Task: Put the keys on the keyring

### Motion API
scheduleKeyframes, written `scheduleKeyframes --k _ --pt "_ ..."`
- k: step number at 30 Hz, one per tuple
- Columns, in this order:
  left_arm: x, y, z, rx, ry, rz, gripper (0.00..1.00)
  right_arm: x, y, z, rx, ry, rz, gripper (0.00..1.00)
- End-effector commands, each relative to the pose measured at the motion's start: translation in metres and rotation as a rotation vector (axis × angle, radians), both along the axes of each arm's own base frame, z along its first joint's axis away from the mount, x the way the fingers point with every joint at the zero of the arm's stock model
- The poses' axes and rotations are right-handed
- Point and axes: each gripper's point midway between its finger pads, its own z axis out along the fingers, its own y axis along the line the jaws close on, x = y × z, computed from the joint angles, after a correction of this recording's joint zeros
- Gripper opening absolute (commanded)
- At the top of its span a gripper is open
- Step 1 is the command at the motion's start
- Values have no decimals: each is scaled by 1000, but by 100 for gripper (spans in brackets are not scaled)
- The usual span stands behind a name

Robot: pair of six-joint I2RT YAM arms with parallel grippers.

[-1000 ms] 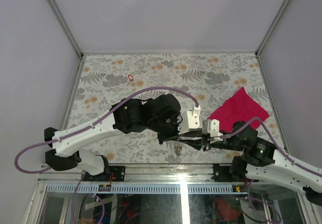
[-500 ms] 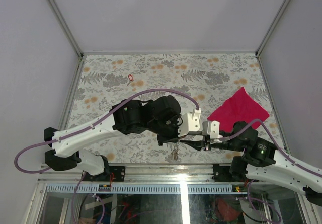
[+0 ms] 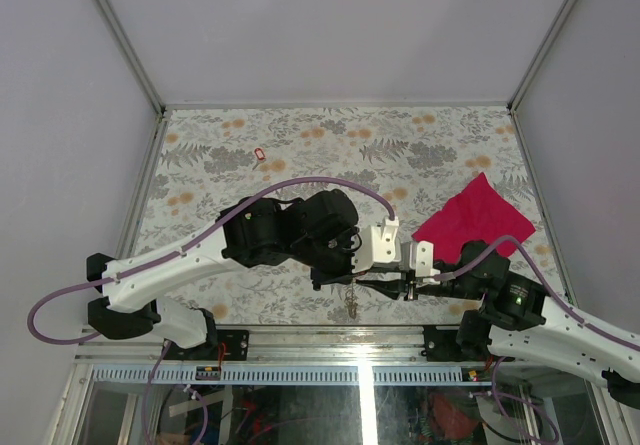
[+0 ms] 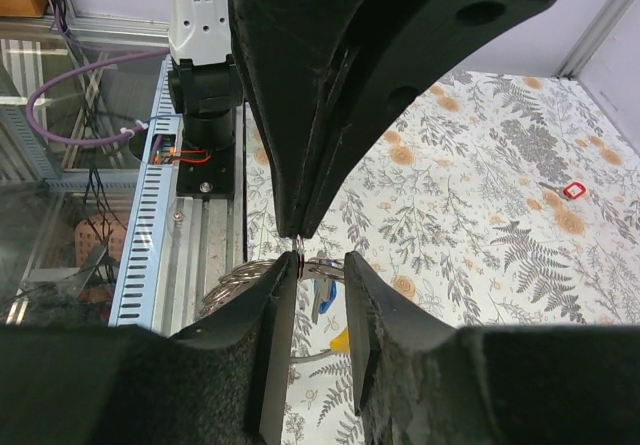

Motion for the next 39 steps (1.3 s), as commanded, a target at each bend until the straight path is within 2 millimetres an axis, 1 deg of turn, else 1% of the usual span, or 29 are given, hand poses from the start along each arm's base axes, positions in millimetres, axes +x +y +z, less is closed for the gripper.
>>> scheduleKeyframes --k 1,5,10,13,14,20,22,27,31,34,38,39 --pt "-4 -9 20 -75 -17 -32 0 -1 7 5 16 -2 19 34" --pt "-4 -10 19 -75 -17 -36 0 -1 6 5 31 -2 12 35" --pt "-5 -10 21 -88 -19 -35 0 -3 6 10 65 8 17 28" --pt "-5 -10 23 -98 -19 -38 0 -5 5 10 68 15 22 21" --pt "-5 -10 24 -102 -21 -37 0 -5 4 10 67 17 24 21" --pt "-6 -9 26 -108 -22 -40 0 -6 2 11 89 25 19 23" --pt "-6 -10 26 -106 -20 -42 0 -6 2 13 100 28 19 22" --pt "-6 -11 26 -110 -21 -42 0 -7 3 17 124 36 23 16" --pt "-6 -12 27 -113 -22 -46 0 -9 6 18 137 47 34 15" --pt "-6 -12 28 -116 -23 -46 0 -9 8 15 128 59 40 11" --pt "-5 -11 30 -125 -30 -39 0 -8 9 14 122 78 28 1" --pt "-4 -10 31 -131 -36 -33 0 -6 8 15 123 81 17 0"
